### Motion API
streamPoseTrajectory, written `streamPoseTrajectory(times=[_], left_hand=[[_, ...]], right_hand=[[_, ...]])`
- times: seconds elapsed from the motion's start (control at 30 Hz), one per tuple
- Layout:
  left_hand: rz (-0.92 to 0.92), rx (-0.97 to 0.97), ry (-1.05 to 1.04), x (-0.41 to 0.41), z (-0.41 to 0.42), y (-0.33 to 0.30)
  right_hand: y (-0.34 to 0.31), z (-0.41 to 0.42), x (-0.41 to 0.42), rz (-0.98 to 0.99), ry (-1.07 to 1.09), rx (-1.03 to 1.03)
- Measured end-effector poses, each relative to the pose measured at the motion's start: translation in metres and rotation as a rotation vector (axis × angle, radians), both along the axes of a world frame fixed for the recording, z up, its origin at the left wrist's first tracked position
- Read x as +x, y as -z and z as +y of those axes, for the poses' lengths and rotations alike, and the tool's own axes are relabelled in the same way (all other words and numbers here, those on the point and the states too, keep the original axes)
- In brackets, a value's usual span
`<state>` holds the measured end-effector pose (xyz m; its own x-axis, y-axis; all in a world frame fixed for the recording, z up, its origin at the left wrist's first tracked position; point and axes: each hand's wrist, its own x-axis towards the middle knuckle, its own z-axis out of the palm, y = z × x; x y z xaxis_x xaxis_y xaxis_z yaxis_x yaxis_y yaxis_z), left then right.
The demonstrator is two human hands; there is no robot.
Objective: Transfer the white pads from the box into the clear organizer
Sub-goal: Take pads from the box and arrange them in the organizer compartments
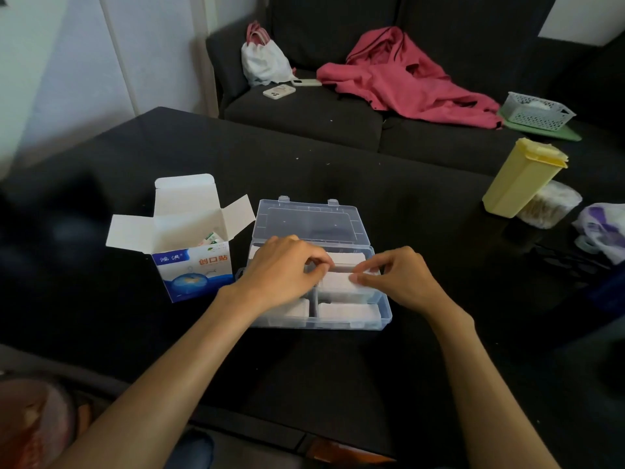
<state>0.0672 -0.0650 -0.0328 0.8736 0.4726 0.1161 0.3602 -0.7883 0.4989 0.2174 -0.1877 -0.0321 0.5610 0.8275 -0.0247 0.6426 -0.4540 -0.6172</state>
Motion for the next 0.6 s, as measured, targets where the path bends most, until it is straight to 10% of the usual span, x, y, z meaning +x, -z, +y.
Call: streamPoseTrajectory(times=[0.6], left_hand=[[0.099, 0.117, 0.022, 0.007, -0.001, 0.002]], right_hand=[[-0.016, 0.003, -0.002, -0.300, 0.216, -0.309]])
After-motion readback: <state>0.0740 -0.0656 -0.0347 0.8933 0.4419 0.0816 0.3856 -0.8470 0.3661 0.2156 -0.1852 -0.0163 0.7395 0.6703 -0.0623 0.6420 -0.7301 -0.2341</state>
